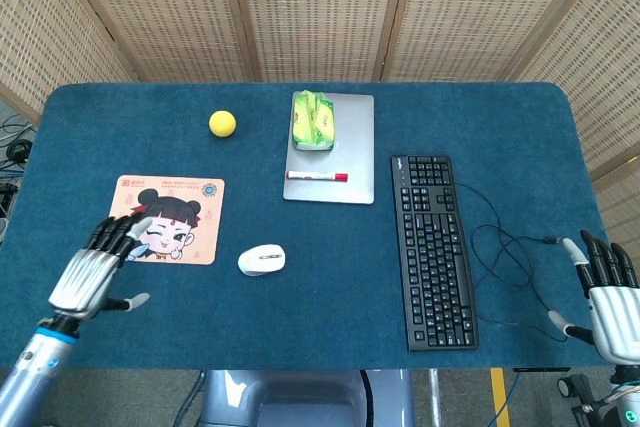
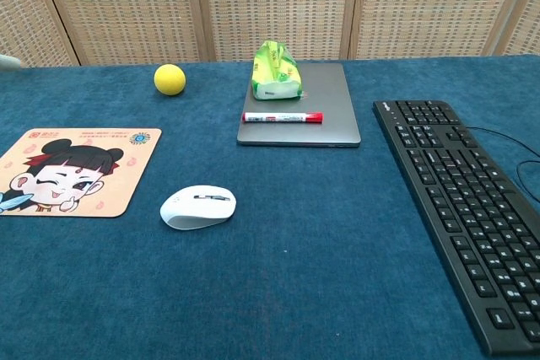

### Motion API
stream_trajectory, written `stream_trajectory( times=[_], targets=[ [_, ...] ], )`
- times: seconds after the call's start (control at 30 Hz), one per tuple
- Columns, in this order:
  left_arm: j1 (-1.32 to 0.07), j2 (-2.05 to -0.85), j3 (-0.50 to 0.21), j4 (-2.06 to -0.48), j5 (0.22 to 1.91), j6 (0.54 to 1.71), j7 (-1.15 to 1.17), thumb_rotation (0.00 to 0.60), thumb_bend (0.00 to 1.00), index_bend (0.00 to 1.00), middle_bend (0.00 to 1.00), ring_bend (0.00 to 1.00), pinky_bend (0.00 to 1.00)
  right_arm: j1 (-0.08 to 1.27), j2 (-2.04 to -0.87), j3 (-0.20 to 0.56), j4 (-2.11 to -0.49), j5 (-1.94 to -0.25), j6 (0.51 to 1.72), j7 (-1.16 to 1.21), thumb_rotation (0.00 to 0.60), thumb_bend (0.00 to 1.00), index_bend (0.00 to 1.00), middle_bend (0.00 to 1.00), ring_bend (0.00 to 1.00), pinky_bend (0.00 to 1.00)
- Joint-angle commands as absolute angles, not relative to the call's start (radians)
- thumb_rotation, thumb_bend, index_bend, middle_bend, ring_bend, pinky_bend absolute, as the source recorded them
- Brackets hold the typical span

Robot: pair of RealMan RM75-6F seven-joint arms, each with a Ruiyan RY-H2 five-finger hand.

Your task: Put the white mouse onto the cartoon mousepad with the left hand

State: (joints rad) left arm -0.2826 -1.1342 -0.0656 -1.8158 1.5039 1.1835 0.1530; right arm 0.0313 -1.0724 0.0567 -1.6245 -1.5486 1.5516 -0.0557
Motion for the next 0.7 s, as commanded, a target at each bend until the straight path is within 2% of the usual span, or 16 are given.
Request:
stream_trajectory(
  times=[0.03,0.17,0.3,0.7],
  targets=[
    [-0.427,-1.214,-0.134,-1.821,1.373,1.011,0.227,0.6,0.0,0.0,0.0,0.0,0.0,0.033,-1.07,0.059,-1.622,-1.542,1.545,-0.045,0.6,0.0,0.0,0.0,0.0,0.0],
    [-0.523,-1.329,-0.171,-1.76,1.269,0.914,0.282,0.6,0.0,0.0,0.0,0.0,0.01,0.037,-1.065,0.062,-1.617,-1.527,1.53,-0.026,0.6,0.0,0.0,0.0,0.0,0.0],
    [-0.61,-1.477,-0.202,-1.677,1.134,0.87,0.363,0.6,0.0,0.0,0.0,0.0,0.03,0.041,-1.061,0.065,-1.609,-1.515,1.516,-0.003,0.6,0.0,0.0,0.0,0.0,0.0],
    [-0.717,-1.635,-0.202,-1.57,0.935,0.878,0.473,0.6,0.0,0.0,0.0,0.01,0.13,0.047,-1.052,0.071,-1.597,-1.493,1.497,0.043,0.6,0.0,0.0,0.0,0.0,0.0]
  ],
)
